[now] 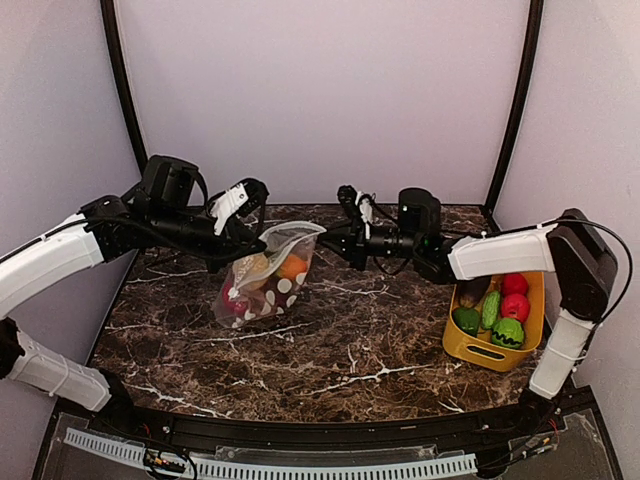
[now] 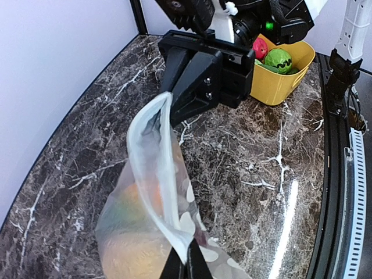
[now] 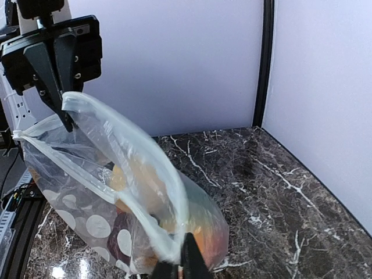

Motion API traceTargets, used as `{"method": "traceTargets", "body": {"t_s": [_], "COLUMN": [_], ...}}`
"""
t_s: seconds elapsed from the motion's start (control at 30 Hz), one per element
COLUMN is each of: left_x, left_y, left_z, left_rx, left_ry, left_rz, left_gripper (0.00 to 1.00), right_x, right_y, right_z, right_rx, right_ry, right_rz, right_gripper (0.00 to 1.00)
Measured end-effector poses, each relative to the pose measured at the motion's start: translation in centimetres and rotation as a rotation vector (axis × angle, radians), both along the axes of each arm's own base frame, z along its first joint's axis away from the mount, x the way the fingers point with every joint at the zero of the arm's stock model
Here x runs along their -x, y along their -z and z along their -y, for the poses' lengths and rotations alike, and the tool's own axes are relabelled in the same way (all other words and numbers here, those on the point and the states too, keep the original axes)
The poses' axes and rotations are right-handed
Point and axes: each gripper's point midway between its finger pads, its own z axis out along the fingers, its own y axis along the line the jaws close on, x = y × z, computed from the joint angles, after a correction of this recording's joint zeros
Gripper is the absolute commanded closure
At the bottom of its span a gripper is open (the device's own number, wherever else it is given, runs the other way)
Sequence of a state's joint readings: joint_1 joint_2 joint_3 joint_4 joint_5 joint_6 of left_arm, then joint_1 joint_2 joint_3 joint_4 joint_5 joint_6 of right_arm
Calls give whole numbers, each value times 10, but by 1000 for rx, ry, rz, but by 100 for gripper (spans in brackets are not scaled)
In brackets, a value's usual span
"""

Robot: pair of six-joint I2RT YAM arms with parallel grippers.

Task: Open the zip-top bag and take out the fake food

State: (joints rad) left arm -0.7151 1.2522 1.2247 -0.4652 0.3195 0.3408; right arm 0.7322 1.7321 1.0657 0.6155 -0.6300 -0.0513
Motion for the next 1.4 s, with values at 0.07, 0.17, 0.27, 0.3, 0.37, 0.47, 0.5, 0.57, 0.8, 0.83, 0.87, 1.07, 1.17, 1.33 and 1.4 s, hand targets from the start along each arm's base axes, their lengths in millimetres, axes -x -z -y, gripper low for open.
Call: {"method": "traceTargets", "body": {"t_s": [0.07, 0.17, 0.27, 0.3, 0.37, 0.47, 0.5, 0.57, 0.8, 0.83, 0.87, 1.07, 1.17, 1.33, 1.4], "left_x": [3, 4, 3, 3, 4, 5, 5, 5, 5, 4, 4, 7, 8, 7, 7], "left_y": [14, 51, 88, 98, 110, 112, 110, 105, 96, 96, 96, 98, 99, 97, 97], "left_z": [-2, 4, 13, 16, 23, 32, 36, 43, 63, 64, 66, 69, 69, 70, 70], "left_rx": [-2, -15, -19, -17, -3, 40, 54, 87, 180, 188, 195, 213, 218, 226, 228], "left_ry": [-11, -19, -27, -29, -29, -19, -13, 1, 31, 32, 34, 45, 49, 52, 52], "left_rz": [-36, -140, -244, -274, -315, -339, -340, -338, -353, -354, -355, -361, -359, -354, -353], "left_gripper": [99, 99, 99, 99, 99, 99, 99, 99, 99, 99, 99, 99, 99, 99, 99], "right_x": [-3, 3, 17, 23, 34, 47, 51, 61, 70, 66, 62, 49, 42, 32, 28], "right_y": [22, 65, 105, 113, 118, 104, 98, 91, 95, 98, 101, 113, 119, 120, 117], "right_z": [-3, 6, 28, 37, 52, 68, 72, 75, 50, 47, 43, 28, 20, 6, 0], "right_rx": [15, 61, 112, 126, 131, 91, 72, 39, -21, -30, -41, -104, -131, -178, -199], "right_ry": [-1, 15, 54, 70, 106, 140, 150, 159, 173, 182, 189, 202, 201, 185, 171], "right_rz": [-40, -144, -267, -307, -370, -423, -439, -479, -694, -726, -760, -912, -960, -1013, -1024], "right_gripper": [71, 61, 57, 56, 55, 55, 55, 55, 51, 51, 51, 51, 51, 51, 52]}}
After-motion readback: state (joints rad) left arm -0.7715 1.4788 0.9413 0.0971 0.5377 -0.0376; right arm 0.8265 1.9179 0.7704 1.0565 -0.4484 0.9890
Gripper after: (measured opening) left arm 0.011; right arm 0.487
